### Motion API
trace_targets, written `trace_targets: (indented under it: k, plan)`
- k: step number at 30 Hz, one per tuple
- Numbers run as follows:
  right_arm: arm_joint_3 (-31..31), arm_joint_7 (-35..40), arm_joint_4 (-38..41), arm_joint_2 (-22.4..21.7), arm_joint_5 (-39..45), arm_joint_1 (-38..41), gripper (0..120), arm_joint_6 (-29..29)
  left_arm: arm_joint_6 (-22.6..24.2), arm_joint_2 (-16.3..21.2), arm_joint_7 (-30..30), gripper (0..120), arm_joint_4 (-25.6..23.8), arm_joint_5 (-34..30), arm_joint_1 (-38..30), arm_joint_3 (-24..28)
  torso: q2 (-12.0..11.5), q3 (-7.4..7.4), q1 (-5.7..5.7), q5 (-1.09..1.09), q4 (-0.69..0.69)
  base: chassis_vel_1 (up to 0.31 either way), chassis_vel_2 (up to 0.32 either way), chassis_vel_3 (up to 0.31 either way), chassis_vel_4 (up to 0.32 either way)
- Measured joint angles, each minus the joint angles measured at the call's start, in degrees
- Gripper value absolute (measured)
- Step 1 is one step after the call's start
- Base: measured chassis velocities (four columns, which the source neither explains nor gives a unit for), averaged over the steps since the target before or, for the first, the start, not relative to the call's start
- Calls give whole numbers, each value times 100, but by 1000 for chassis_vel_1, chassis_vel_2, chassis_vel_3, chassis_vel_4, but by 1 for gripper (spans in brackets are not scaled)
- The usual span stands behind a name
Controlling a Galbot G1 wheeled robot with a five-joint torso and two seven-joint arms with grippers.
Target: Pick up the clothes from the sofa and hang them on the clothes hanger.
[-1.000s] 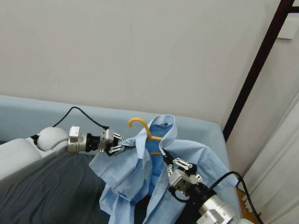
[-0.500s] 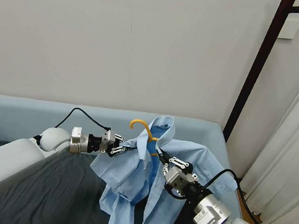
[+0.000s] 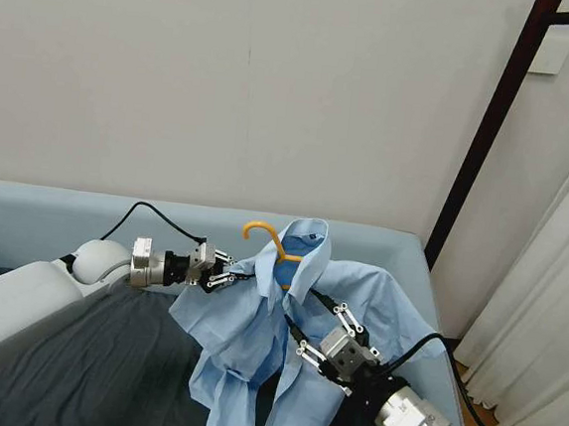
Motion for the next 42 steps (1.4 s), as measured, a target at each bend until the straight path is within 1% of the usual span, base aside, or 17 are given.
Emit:
trace_targets:
  k: [3,7,10,14,15,16,18,21,22,26,27,30,37,38,39,40,42]
  plan:
    - [749,40,175,-289,777,-472,87,10,-139,-10,107,1,187,53,34,-36,0,0,0,0,-1,0,0,0,0]
    - [1137,2,200,-573,1301,-438,98,114,-241,-20,200,1,262,135,71,-96,0,0,0,0,0,0,0,0,0]
    - [1194,-90,156,-726,1586,-131,100,131,-304,-43,248,1,288,236,71,-123,0,0,0,-1,0,0,0,0,0]
    - [997,-680,-138,-1059,2425,1038,100,53,-436,-74,316,1,218,559,86,-202,0,0,0,0,1,0,0,0,0]
    - [997,-680,-138,-1059,2425,1038,100,53,-436,-74,316,1,218,559,86,-202,0,0,0,0,1,0,0,0,0]
    - [939,-897,-224,-1146,2715,1320,100,-42,-469,-75,345,1,181,640,102,-221,0,1,0,0,2,0,0,0,0]
    - [784,-1316,-374,-1291,3189,1787,100,-264,-501,-71,382,1,76,766,155,-271,0,0,0,-2,1,0,0,0,0]
    - [201,-1789,-529,-1382,3631,2557,100,-795,-515,-66,401,1,-67,858,258,-354,0,1,0,0,0,0,0,0,0]
    - [201,-1789,-529,-1382,3631,2557,100,-795,-515,-66,401,1,-67,858,258,-354,0,1,0,0,0,0,0,0,0]
    - [-670,-2142,-726,-1316,3610,3582,100,-1350,-530,-47,429,1,-152,900,339,-411,0,1,0,0,0,0,0,0,0]
    - [-670,-2142,-726,-1316,3610,3582,100,-1350,-530,-47,429,1,-152,900,339,-411,0,1,0,0,0,0,0,0,0]
    - [-1372,-2252,-897,-1246,3397,4248,100,-1555,-546,-45,453,1,-180,909,412,-493,0,1,0,0,1,0,0,0,0]
    - [-2156,-2299,-1153,-1194,3338,4899,100,-1784,-615,-49,517,1,-222,924,659,-693,0,1,0,0,1,0,0,0,0]
    - [-2463,-2302,-1191,-1137,3435,5151,95,-1900,-659,-62,551,1,-223,960,812,-807,0,1,0,-1,1,0,0,0,0]
    - [-2560,-2301,-1201,-1121,3521,5239,87,-1952,-680,-60,570,1,-222,982,857,-845,0,1,0,-1,1,0,0,0,0]
    - [-2560,-2301,-1201,-1121,3521,5239,87,-1952,-680,-60,570,1,-222,982,857,-845,0,1,0,-1,1,0,0,0,0]
    - [-2598,-2289,-1196,-1108,3644,5275,79,-2002,-704,-38,588,1,-222,991,877,-862,0,0,0,-1,0,0,0,0,0]
